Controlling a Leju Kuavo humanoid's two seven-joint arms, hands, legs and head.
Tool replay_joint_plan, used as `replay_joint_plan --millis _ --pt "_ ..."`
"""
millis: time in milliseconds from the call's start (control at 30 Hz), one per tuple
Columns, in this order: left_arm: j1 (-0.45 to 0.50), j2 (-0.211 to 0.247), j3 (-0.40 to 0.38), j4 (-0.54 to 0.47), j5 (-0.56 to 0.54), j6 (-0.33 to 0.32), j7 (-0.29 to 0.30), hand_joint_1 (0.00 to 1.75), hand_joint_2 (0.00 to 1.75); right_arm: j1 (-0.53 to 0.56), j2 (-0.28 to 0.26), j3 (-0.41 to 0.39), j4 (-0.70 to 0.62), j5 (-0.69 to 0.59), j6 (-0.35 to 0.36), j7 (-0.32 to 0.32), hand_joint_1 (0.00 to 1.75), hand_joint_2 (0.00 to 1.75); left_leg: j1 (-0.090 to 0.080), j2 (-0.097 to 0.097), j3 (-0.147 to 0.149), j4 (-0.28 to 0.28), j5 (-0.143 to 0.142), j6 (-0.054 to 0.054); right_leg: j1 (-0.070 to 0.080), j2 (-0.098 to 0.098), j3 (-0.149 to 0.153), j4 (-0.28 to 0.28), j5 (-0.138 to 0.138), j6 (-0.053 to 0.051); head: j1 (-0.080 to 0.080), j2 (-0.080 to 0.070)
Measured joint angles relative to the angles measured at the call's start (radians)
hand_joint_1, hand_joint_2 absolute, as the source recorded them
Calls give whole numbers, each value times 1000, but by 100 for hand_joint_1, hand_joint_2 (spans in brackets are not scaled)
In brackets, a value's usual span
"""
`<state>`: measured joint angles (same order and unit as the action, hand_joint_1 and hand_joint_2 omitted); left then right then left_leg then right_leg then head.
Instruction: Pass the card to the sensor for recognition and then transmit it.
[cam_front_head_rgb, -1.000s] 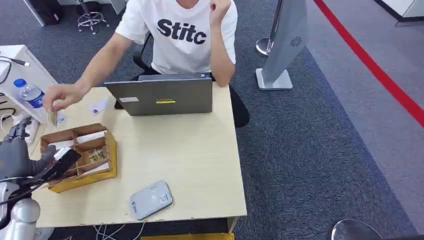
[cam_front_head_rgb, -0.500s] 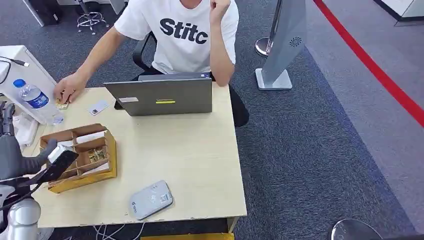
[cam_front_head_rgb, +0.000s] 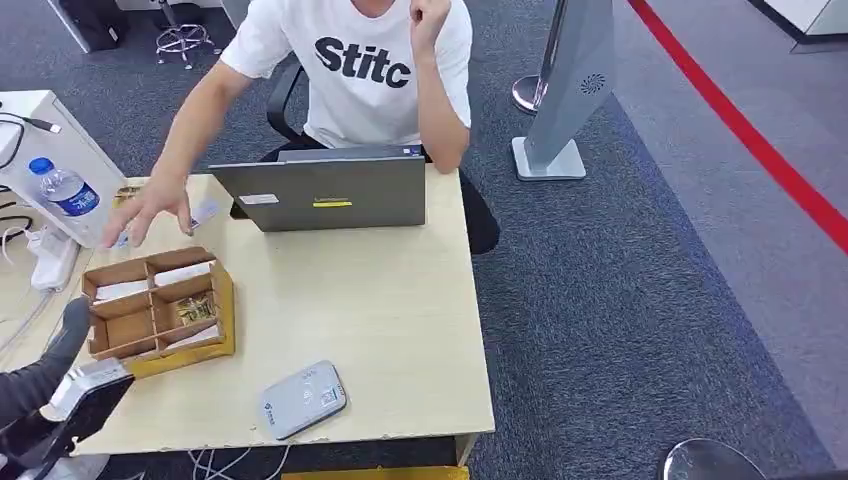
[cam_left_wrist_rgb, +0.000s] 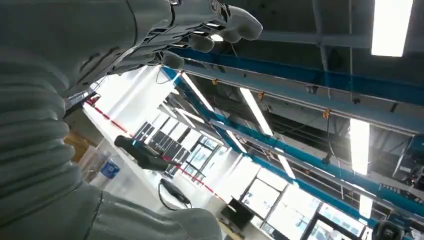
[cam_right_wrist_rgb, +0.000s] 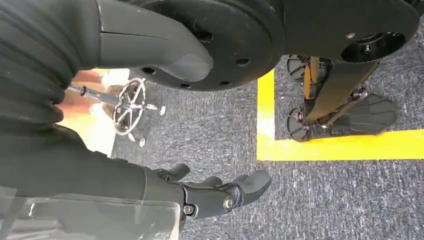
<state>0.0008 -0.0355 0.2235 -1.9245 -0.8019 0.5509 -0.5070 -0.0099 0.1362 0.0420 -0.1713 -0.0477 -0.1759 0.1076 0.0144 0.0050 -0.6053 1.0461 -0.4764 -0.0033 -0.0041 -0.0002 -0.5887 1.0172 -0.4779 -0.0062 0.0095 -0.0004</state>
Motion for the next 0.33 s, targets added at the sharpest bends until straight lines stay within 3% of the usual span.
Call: replay_joint_plan --millis 200,300,333 --pt "8 -9 0 -18 8 1 -4 0 175 0 0 -7 0 0 0 0 0 175 0 0 0 0 0 0 0 0 0 0 0 0 0 0" --pt "40 -37 0 -56 110 32 -76 0 175 0 2 -14 0 -7 0 -1 0 175 0 1 0 0 0 0 0 1 1 0 0 0 0 0" --pt "69 -59 0 -88 119 72 -117 0 175 1 3 -18 0 -8 -2 -3 0 175 -1 1 1 0 -1 1 0 1 2 0 0 0 0 0"
